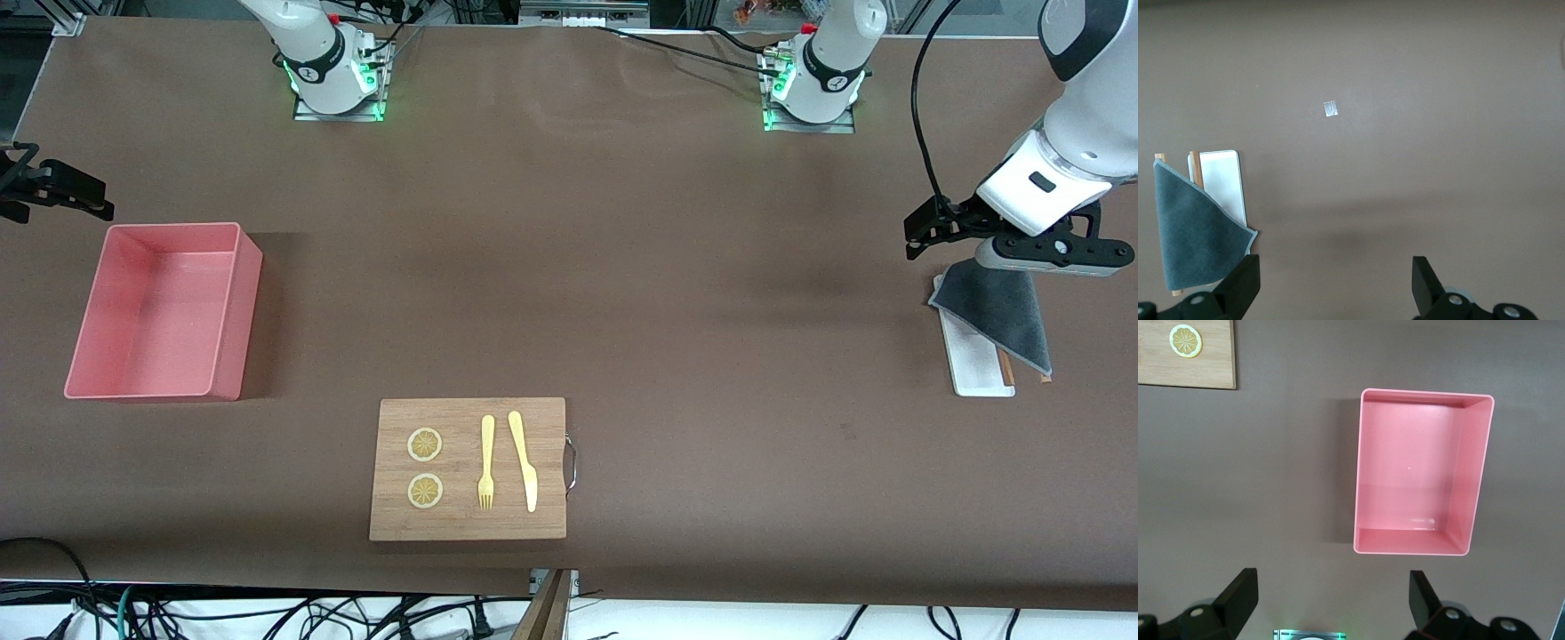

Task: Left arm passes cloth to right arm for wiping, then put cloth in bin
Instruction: 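Lower the left gripper toward the grey cloth on the white tray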

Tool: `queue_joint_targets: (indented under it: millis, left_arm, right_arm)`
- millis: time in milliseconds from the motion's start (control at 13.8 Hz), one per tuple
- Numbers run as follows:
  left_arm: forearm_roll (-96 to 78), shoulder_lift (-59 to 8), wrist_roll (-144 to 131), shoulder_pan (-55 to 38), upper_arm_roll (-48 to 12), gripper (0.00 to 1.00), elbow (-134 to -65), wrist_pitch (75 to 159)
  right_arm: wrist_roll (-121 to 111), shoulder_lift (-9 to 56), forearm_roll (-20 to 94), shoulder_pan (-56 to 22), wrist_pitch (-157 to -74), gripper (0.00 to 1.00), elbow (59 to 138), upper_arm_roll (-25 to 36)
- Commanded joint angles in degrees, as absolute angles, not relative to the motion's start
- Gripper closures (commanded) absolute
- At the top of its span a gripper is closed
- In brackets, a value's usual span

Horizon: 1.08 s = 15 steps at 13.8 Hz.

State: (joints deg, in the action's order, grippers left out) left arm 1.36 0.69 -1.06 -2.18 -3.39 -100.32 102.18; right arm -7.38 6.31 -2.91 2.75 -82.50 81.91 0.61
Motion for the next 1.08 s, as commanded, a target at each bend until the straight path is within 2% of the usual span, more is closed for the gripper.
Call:
queue_joint_targets:
  millis: [0, 1012]
  left_arm:
    - [0.9, 1.8, -0.2, -2.8, -2.3, 0.0, -101.6, 103.0]
    - [0.4, -1.5, 0.2, -2.4, -2.8, 0.0, -99.1, 100.8]
  right_arm:
    - [-6.9, 6.3, -1.8, 3.2, -82.0, 0.0, 81.3, 0.5]
    - [-6.9, 6.3, -1.7, 3.3, -82.1, 0.0, 81.3, 0.6]
